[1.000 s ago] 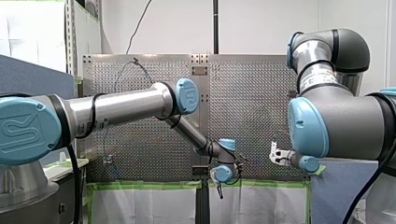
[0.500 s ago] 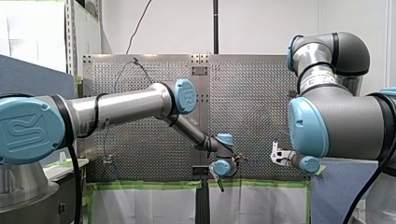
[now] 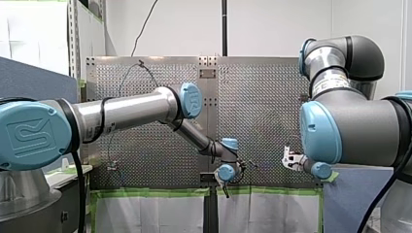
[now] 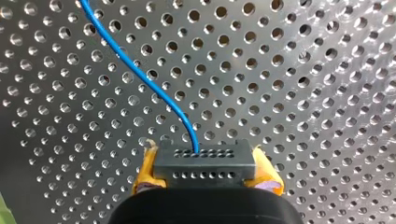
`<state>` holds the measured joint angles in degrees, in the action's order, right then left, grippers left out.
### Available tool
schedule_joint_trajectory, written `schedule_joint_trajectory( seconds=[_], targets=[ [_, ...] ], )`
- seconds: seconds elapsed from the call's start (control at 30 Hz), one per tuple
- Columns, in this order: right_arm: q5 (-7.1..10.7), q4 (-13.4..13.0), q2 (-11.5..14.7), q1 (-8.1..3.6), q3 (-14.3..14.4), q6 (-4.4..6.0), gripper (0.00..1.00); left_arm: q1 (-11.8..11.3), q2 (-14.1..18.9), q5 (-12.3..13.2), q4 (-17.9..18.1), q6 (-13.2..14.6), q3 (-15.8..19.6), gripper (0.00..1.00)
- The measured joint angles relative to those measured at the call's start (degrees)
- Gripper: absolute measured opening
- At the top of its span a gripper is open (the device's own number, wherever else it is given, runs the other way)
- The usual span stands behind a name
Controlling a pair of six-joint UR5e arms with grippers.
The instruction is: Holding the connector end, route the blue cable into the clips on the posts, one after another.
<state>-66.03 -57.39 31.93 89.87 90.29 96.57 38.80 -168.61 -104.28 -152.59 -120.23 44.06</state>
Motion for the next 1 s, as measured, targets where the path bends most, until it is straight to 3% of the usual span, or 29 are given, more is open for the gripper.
schedule_joint_trajectory(
  seconds=[0.6,0.67,0.77,0.93,0.97,1.0],
  targets=[
    [0.92,0.26,-1.26,0.05,-3.76,0.66,0.0,-1.03,0.21,-1.1,0.78,-0.11,-0.03,0.02],
    [0.95,0.21,-1.29,0.03,-3.89,0.71,0.0,-1.09,0.22,-1.11,0.89,-0.14,-0.03,0.13],
    [0.97,0.24,-1.33,0.02,-3.96,0.73,0.0,-1.22,0.25,-1.04,1.13,-0.19,-0.03,0.22],
    [0.98,0.42,-1.39,0.13,-3.96,0.74,0.0,-1.22,0.5,-0.29,1.21,-0.46,0.0,0.22],
    [0.98,0.49,-1.41,0.16,-3.96,0.75,0.0,-1.21,0.54,-0.2,1.19,-0.48,0.01,0.34],
    [0.98,0.58,-1.43,0.18,-3.97,0.74,0.0,-1.17,0.59,-0.04,1.17,-0.51,0.01,0.34]
  ],
)
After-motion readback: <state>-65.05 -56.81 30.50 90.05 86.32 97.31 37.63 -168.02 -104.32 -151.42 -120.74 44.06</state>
